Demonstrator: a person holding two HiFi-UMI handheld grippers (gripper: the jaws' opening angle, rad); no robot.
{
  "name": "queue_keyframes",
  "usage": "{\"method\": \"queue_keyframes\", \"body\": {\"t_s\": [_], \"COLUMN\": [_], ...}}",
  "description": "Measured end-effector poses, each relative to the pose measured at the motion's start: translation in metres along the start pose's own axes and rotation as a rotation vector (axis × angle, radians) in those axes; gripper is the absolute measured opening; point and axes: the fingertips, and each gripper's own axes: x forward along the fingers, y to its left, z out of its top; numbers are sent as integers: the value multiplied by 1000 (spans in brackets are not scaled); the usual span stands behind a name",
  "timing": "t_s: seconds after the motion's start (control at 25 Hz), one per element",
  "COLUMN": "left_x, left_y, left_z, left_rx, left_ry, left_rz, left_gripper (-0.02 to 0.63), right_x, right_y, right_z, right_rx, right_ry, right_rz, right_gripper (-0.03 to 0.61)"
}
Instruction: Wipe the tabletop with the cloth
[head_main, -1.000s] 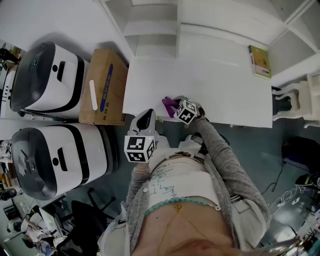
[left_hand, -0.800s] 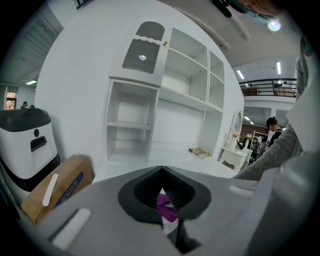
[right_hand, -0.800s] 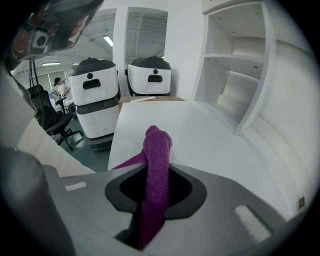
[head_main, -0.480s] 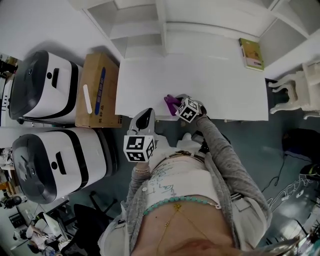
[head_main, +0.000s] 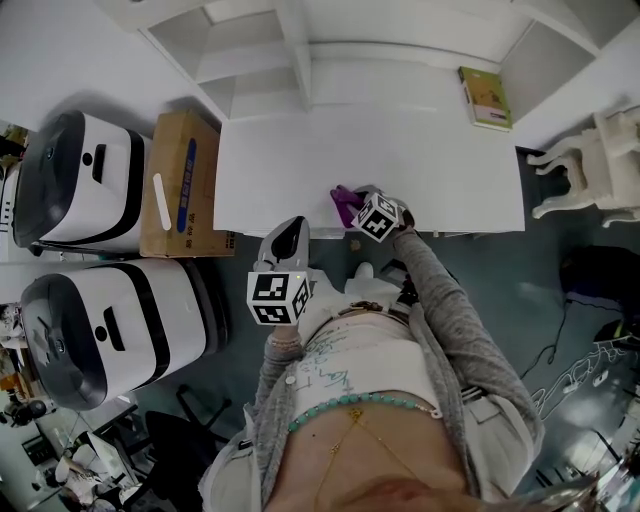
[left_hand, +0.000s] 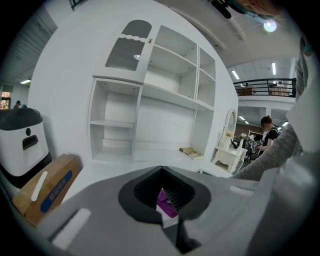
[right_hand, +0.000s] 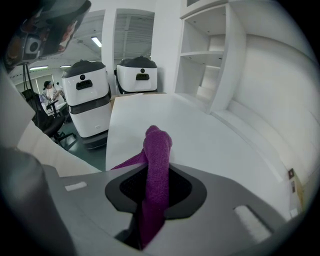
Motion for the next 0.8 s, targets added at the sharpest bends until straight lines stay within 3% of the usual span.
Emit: {"method": "queue_keyframes", "body": {"t_s": [0.4,0.8], "left_x": [6,37], "left_y": [-10,-1], "left_z": [-5,4], "left_rx": [-2,67], "left_ry": [13,41], "left_rz": [-55,-231], "left_gripper": [0,0], "right_x": [-4,-1], "right_y": [-7,-4], "right_z": [-9,-5], "right_rx": [54,140], "right_ry": [77,157], "right_rz": [-12,-6], "right_gripper": [91,93]}}
